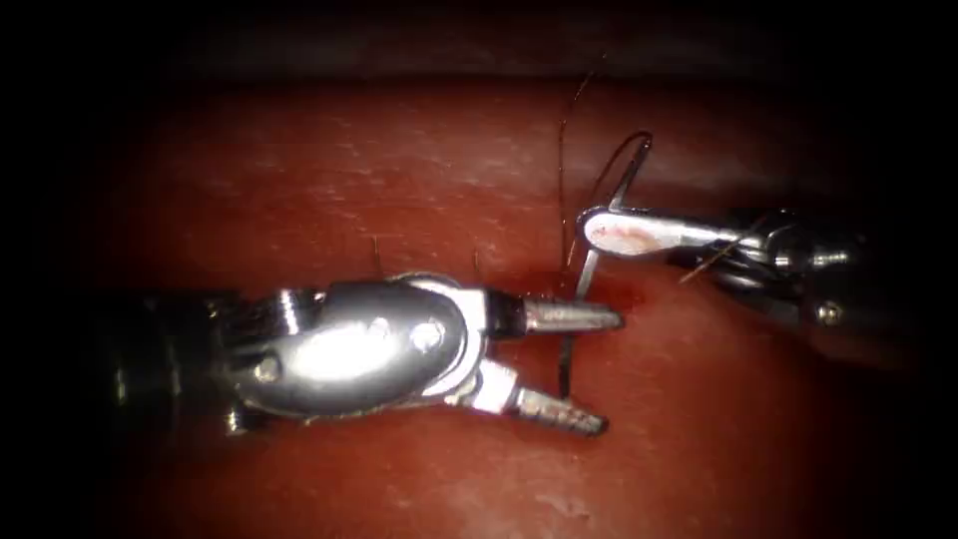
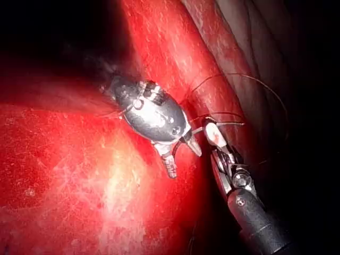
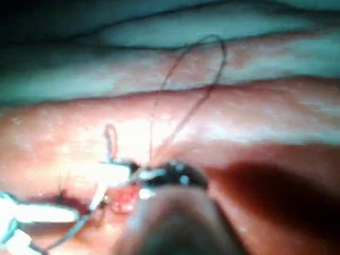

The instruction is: Wound Closure

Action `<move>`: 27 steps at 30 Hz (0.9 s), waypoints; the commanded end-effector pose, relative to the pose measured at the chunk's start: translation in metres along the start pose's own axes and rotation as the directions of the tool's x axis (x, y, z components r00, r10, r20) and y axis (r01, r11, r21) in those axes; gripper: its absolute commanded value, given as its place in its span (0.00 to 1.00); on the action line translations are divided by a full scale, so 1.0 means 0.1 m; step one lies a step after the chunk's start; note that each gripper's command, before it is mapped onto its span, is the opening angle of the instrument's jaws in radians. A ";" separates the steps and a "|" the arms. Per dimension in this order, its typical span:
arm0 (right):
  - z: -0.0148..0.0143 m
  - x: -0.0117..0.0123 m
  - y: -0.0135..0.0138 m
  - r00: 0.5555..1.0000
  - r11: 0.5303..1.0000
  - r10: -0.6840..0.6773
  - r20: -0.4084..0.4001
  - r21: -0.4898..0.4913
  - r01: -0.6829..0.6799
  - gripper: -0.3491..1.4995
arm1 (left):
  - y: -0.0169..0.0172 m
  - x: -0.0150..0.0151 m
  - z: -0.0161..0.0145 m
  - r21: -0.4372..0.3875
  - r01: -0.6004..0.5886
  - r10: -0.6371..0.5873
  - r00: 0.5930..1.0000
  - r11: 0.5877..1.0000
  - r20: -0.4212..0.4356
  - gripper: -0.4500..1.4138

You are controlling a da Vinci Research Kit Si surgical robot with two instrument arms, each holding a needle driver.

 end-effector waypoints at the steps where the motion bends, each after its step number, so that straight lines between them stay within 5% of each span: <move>1: 0.007 -0.002 0.008 1.000 1.000 -0.019 -0.003 0.003 0.019 0.00 | -0.002 -0.003 0.005 -0.028 0.002 -0.002 1.000 1.000 -0.004 0.66; 15: 0.003 0.010 0.011 0.988 0.988 -0.153 -0.015 -0.010 0.153 0.00 | 0.048 -0.014 0.013 -0.302 0.021 0.000 0.997 0.953 0.071 0.66; 19: -0.008 0.014 0.011 0.970 0.970 -0.244 -0.012 0.002 0.244 0.00 | 0.040 -0.012 -0.001 -0.290 0.054 -0.030 0.996 0.955 0.086 0.65; 22: -0.013 0.022 0.009 0.916 0.916 -0.400 -0.009 0.018 0.401 0.00 | 0.031 -0.019 -0.013 -0.289 0.075 -0.041 0.992 0.954 0.124 0.61; 26: -0.010 0.030 0.001 0.807 0.806 -0.591 -0.010 0.039 0.591 0.00 | 0.018 -0.027 -0.019 -0.203 0.188 -0.156 0.974 0.961 0.162 0.37; 27: -0.009 0.030 0.001 0.793 0.792 -0.610 -0.009 0.039 0.609 0.00 | 0.016 -0.027 -0.019 -0.175 0.209 -0.179 0.969 0.962 0.168 0.22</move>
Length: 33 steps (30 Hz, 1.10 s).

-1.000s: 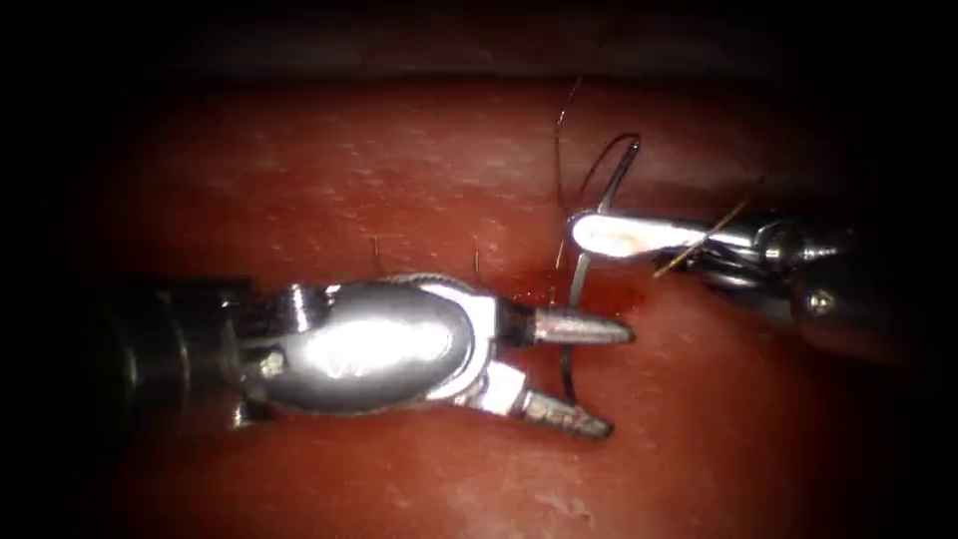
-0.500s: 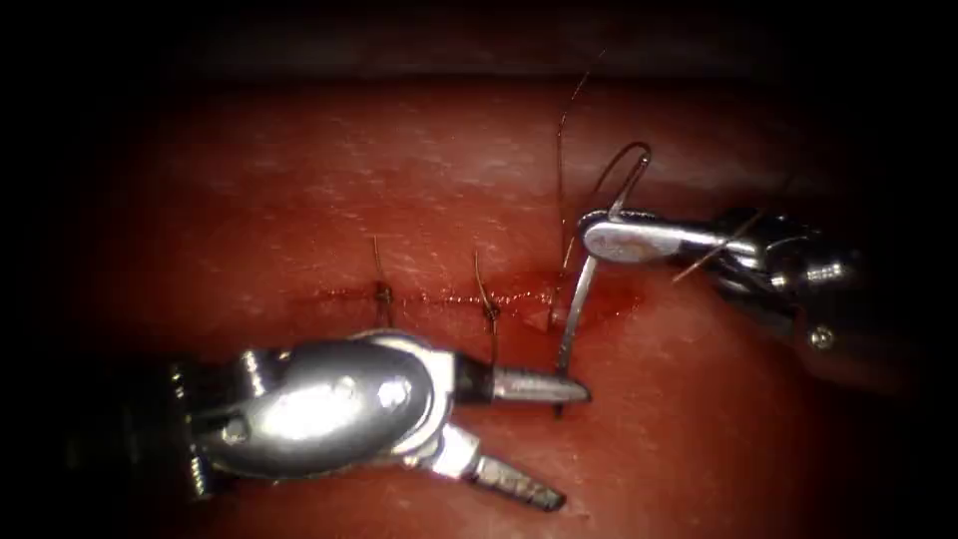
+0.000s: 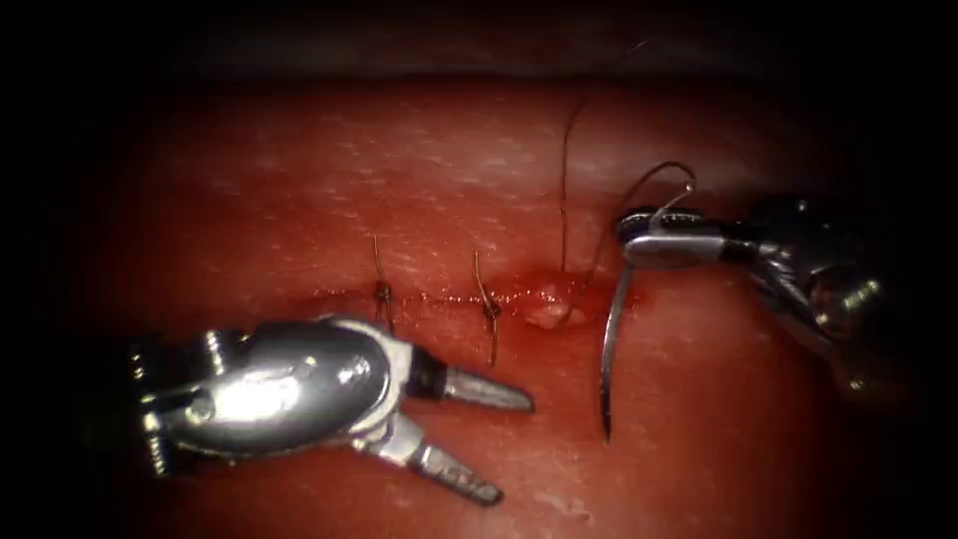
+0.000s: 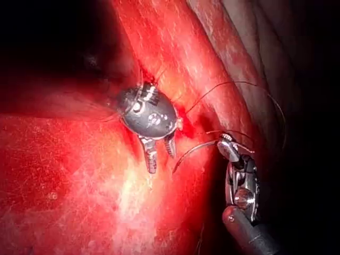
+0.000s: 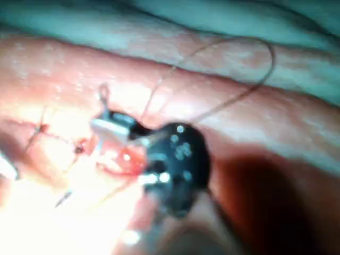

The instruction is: Wound Closure

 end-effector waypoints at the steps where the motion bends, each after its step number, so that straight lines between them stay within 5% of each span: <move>1: 0.010 -0.005 0.004 0.998 0.998 -0.065 0.002 -0.002 0.065 0.00 | -0.011 -0.005 0.008 0.088 0.071 -0.072 0.997 0.994 0.019 0.05; 5: 0.010 0.001 0.005 0.995 0.995 -0.102 0.002 -0.007 0.102 0.00 | -0.022 -0.012 0.020 0.236 0.077 -0.117 0.980 0.969 0.160 0.05; 17: 0.002 0.006 0.008 0.991 0.990 -0.136 0.003 -0.025 0.136 0.00 | -0.072 -0.007 0.021 0.418 0.065 -0.242 0.890 0.906 0.387 0.05; 33: 0.005 0.009 0.007 0.986 0.985 -0.168 0.002 -0.030 0.168 0.00 | -0.098 -0.042 0.059 0.416 0.105 -0.336 0.778 0.903 0.531 0.05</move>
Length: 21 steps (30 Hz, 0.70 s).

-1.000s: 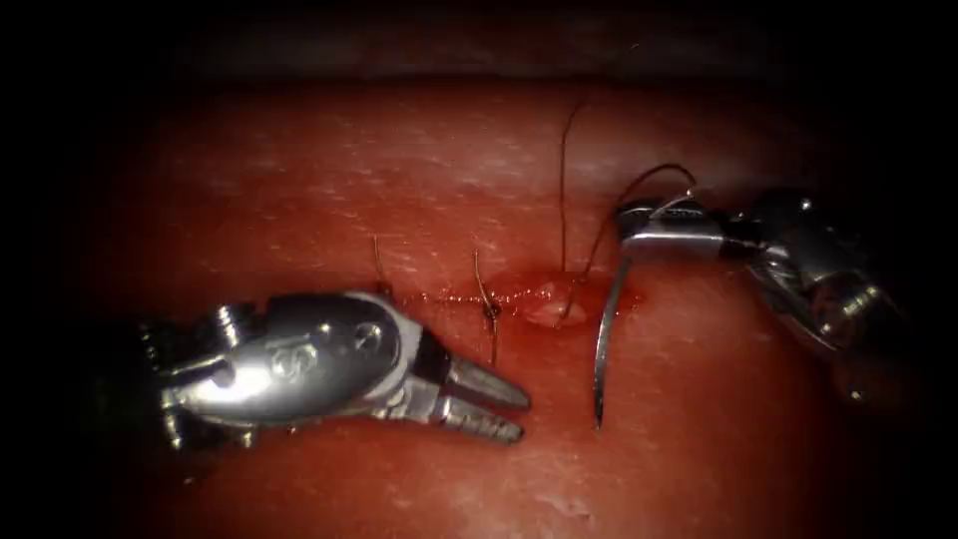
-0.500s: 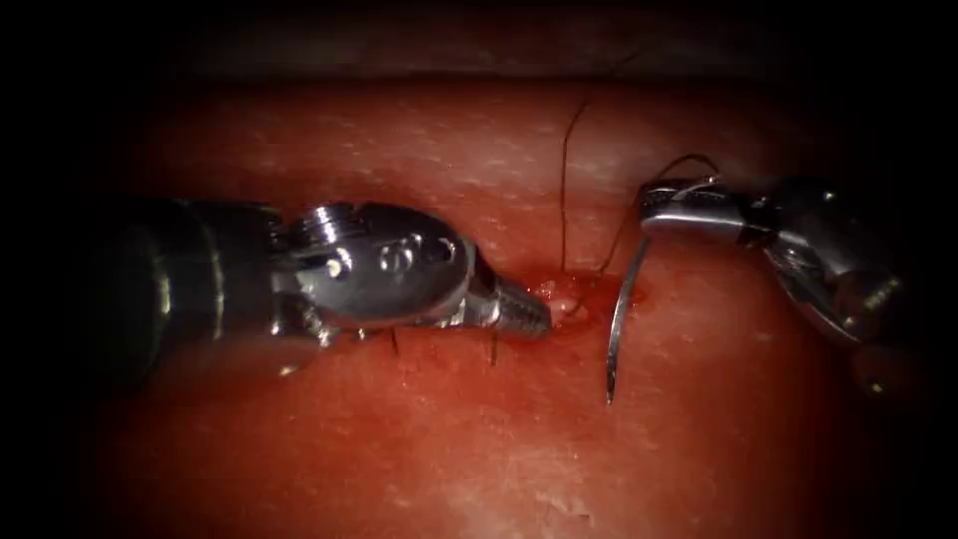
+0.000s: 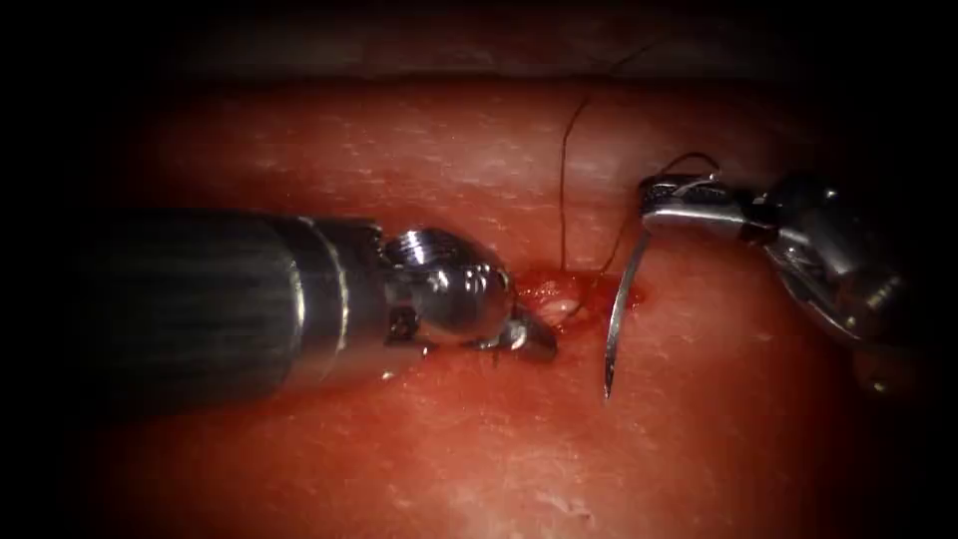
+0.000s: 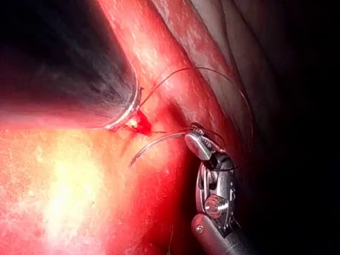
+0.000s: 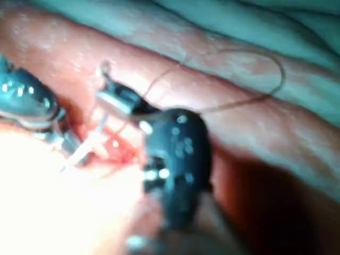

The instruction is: Wound Closure

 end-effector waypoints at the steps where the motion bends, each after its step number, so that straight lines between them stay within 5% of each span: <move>1: 0.008 -0.005 0.001 1.000 1.000 0.000 -0.002 0.004 0.000 0.00 | -0.007 0.004 0.006 -0.008 0.007 -0.007 1.000 1.000 0.000 0.05; 15: 0.015 -0.006 -0.005 0.999 0.999 -0.035 0.013 0.026 0.034 0.00 | -0.049 -0.001 0.039 0.012 0.051 -0.051 0.996 0.999 0.068 0.05; 21: 0.015 -0.005 -0.005 0.999 0.998 -0.052 0.012 0.030 0.051 0.00 | -0.046 0.008 0.047 -0.067 0.099 -0.091 0.988 0.993 0.123 0.05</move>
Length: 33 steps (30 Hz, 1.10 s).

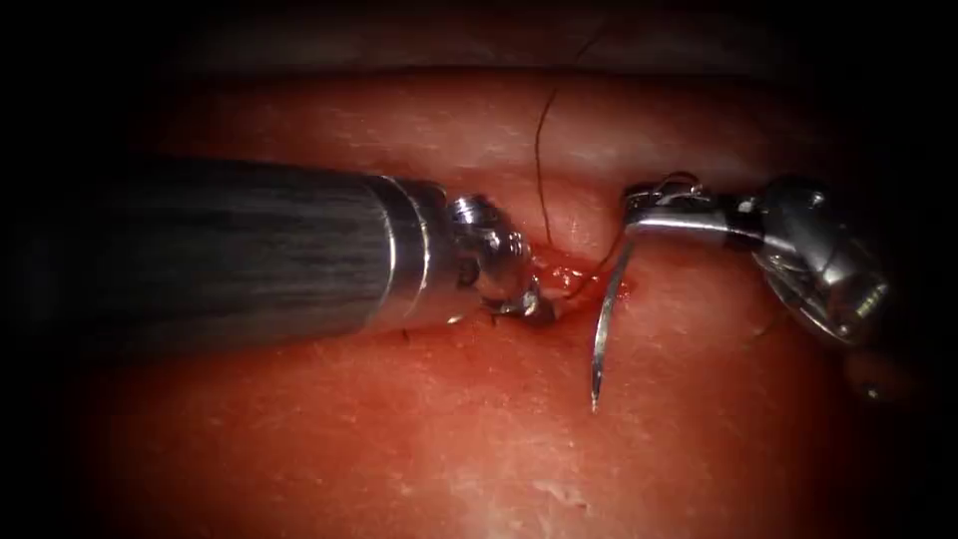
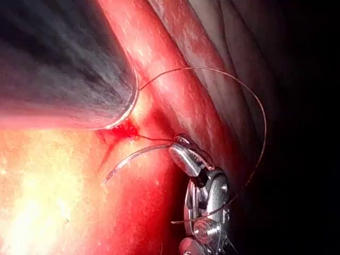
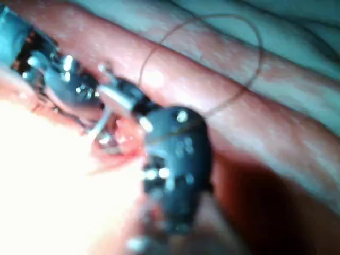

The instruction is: Wound Closure

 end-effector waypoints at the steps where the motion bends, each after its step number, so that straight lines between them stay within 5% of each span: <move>1: 0.007 -0.005 0.003 1.000 1.000 -0.007 -0.003 0.002 0.007 0.00 | -0.001 0.006 0.006 -0.032 0.000 0.000 1.000 1.000 0.010 0.05; 5: 0.007 -0.004 0.004 1.000 1.000 -0.018 -0.003 0.002 0.018 0.00 | 0.006 0.008 0.007 -0.109 0.058 -0.051 0.997 0.992 0.062 0.05; 6: 0.008 -0.004 0.005 1.000 1.000 -0.018 -0.003 0.002 0.018 0.00 | 0.007 0.009 0.006 -0.125 0.078 -0.071 0.995 0.989 0.065 0.10; 7: 0.008 -0.004 0.007 1.000 1.000 -0.030 -0.001 0.002 0.030 0.00 | 0.008 0.012 0.004 -0.166 0.100 -0.092 0.994 0.981 0.057 0.28; 12: 0.009 -0.003 0.011 0.996 0.996 -0.090 0.017 0.005 0.089 0.00 | 0.004 0.021 -0.005 -0.251 0.071 -0.067 0.997 0.965 0.025 0.52; 33: 0.025 -0.020 0.031 0.954 0.950 -0.285 0.087 -0.105 0.294 0.00 | 0.027 0.014 -0.046 -0.303 0.039 -0.059 0.997 0.952 -0.058 0.56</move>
